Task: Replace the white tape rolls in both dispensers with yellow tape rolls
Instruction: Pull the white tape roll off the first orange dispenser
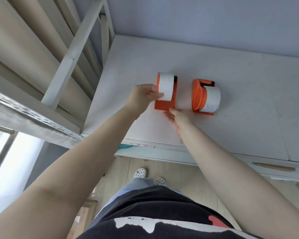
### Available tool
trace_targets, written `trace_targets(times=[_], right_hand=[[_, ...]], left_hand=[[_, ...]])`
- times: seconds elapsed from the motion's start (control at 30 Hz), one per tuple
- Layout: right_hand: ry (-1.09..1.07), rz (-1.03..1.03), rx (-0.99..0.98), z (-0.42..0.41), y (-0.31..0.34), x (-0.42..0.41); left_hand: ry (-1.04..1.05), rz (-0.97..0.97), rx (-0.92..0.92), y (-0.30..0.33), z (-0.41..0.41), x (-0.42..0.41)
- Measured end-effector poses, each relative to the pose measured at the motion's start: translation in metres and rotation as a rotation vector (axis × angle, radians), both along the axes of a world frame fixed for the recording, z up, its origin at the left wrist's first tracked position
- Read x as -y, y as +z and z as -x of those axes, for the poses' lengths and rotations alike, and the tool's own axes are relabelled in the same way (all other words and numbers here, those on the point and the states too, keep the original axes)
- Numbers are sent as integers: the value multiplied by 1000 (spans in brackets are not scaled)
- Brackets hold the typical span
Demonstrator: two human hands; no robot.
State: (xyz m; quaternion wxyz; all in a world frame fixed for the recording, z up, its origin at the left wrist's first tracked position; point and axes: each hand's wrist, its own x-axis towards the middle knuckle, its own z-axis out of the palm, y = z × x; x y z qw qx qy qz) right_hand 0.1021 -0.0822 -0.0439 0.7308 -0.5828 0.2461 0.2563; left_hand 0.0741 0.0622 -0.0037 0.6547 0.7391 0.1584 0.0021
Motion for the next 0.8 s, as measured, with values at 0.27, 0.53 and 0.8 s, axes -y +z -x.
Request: trace_targets(times=[0.27, 0.53, 0.8], right_hand=[[41, 59, -17, -3, 0, 1], [343, 448, 19, 2, 28, 10], [154, 254, 401, -34, 83, -9]], left_hand=[[35, 190, 57, 42, -38, -2], [100, 211, -97, 60, -80, -23], [21, 271, -31, 46, -70, -20]])
